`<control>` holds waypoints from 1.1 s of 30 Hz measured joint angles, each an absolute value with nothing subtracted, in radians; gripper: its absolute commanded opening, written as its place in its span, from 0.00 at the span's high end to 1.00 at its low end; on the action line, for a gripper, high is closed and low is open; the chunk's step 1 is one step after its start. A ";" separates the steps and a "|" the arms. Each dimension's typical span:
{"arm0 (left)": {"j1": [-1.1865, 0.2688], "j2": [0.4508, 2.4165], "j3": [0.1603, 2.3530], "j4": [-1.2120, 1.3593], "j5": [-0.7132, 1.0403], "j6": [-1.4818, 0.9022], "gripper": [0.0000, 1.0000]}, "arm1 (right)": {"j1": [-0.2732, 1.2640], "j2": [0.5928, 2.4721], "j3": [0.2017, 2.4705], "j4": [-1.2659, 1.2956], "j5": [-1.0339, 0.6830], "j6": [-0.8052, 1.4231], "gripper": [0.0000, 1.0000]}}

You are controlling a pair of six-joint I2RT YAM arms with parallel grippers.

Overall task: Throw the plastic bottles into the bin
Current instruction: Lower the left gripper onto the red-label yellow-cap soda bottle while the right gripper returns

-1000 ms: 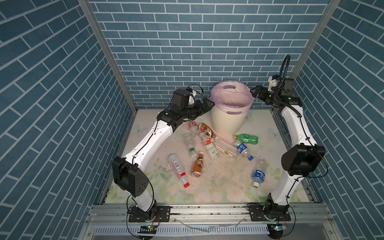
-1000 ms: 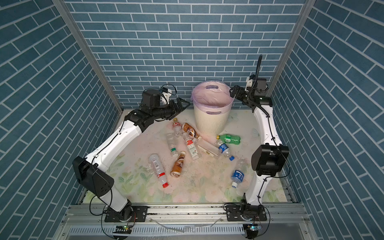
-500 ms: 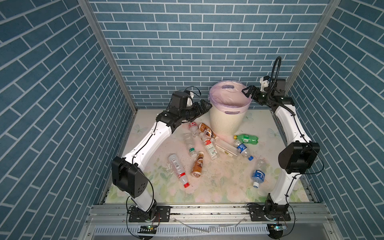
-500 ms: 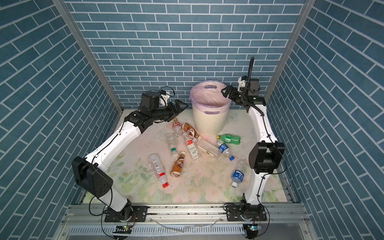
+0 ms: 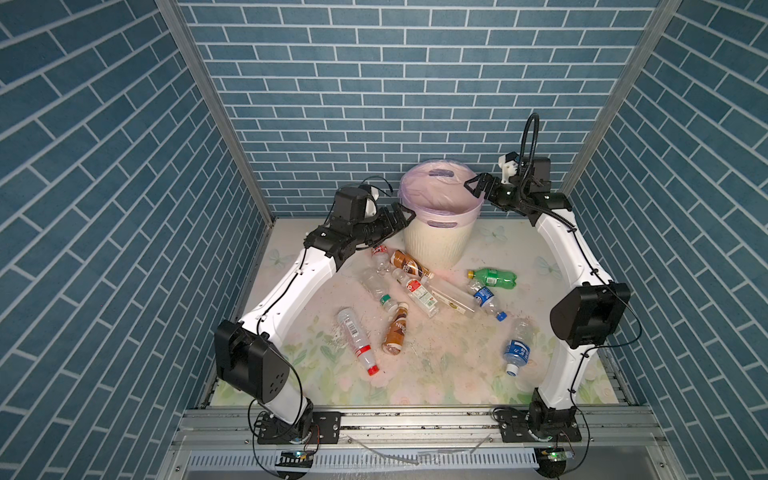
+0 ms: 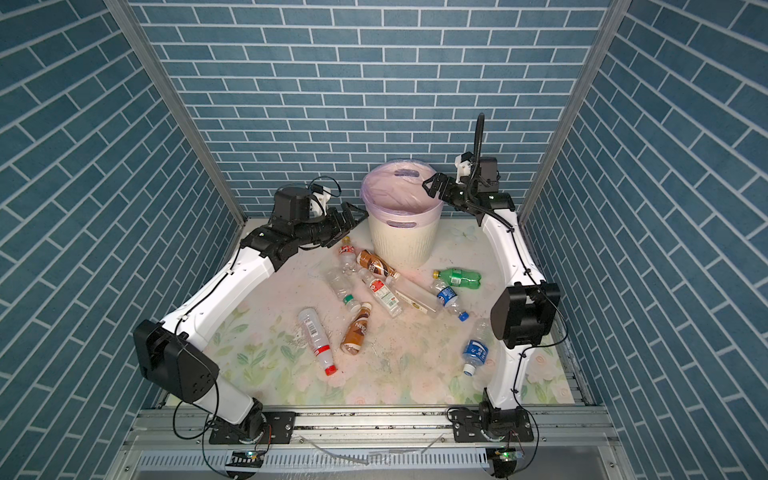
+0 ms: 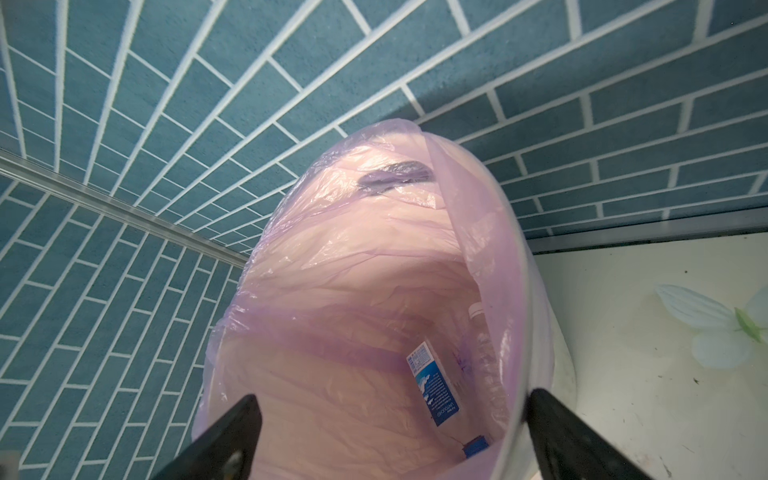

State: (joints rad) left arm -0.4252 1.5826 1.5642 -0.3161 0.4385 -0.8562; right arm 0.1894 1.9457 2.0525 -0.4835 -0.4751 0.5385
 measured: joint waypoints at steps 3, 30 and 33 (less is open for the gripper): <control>-0.410 1.564 1.540 -0.318 0.437 -0.856 0.01 | 0.199 1.946 2.053 -0.484 -0.475 0.538 0.01; -0.251 1.852 1.615 -0.594 0.331 -0.628 0.01 | 0.324 1.501 1.606 -0.388 -0.380 0.365 0.01; -0.251 1.933 1.679 -0.633 0.302 -0.593 0.02 | 0.368 1.483 1.526 -0.349 -0.395 0.344 0.01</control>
